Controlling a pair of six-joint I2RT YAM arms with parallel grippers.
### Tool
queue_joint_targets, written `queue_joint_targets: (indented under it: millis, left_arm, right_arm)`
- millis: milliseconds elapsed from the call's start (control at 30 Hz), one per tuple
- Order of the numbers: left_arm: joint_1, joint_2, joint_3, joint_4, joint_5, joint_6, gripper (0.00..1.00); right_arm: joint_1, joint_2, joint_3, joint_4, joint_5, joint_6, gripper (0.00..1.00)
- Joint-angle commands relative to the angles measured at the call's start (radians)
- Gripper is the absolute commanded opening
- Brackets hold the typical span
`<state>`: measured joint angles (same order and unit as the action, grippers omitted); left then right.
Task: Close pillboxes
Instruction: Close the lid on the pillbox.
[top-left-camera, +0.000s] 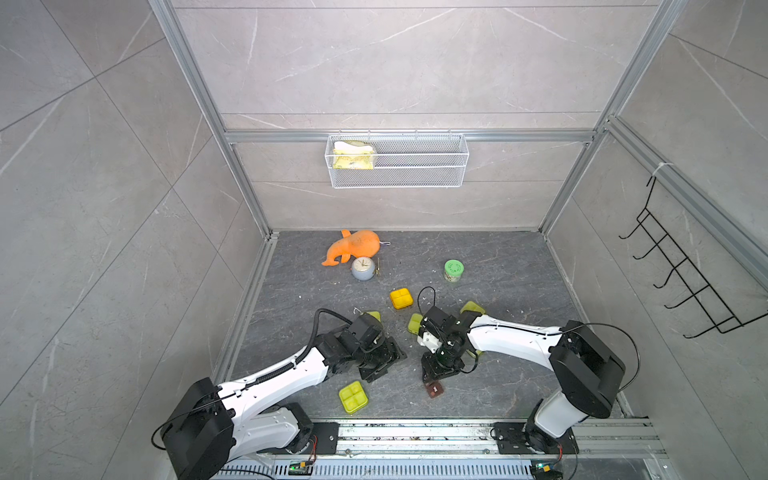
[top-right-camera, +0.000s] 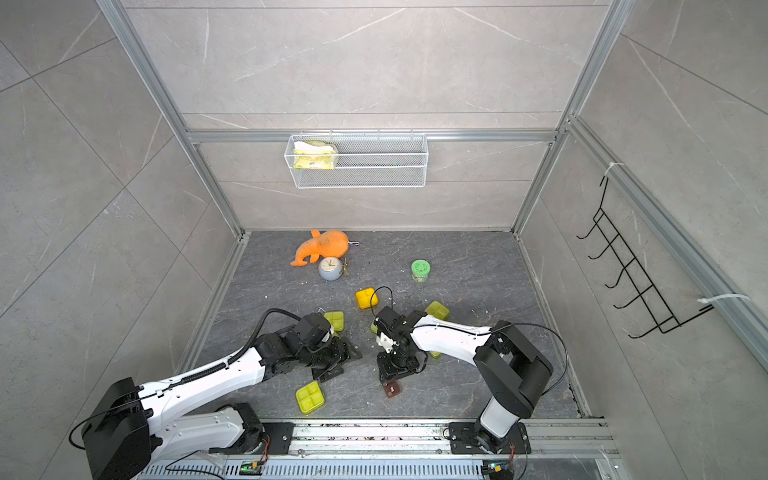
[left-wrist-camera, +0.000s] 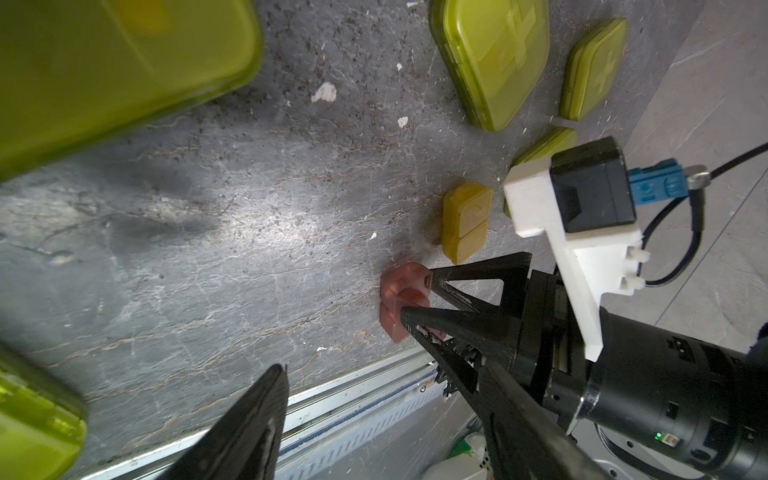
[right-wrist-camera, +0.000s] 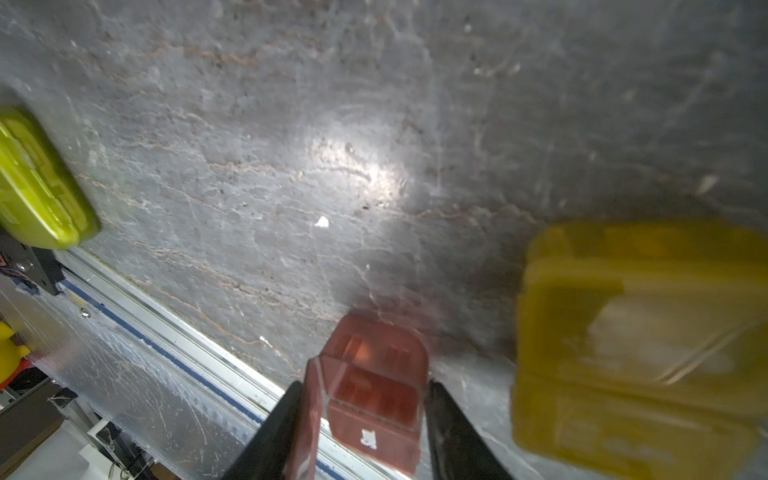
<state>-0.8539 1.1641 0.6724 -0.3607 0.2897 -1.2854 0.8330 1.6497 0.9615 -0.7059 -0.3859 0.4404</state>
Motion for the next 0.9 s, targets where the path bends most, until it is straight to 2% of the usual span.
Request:
queue_joint_targets:
  millis: [0, 367, 500, 867]
  left_arm:
    - [-0.004, 0.009, 0.044, -0.012, 0.014, 0.03, 0.74]
    - [-0.004, 0.018, 0.049, -0.01, 0.003, 0.024, 0.74]
    - [-0.005, 0.022, 0.048, -0.005, -0.001, 0.018, 0.74]
    - [-0.004, 0.028, 0.049, -0.007, 0.003, 0.014, 0.74]
  right_arm:
    - [-0.009, -0.01, 0.007, -0.017, 0.004, -0.019, 0.45]
    - [-0.036, -0.022, -0.028, -0.007, -0.003, -0.031, 0.44]
    - [-0.043, -0.025, -0.042, 0.0, -0.009, -0.033, 0.38]
    - [-0.054, -0.026, -0.068, 0.028, -0.019, -0.029, 0.35]
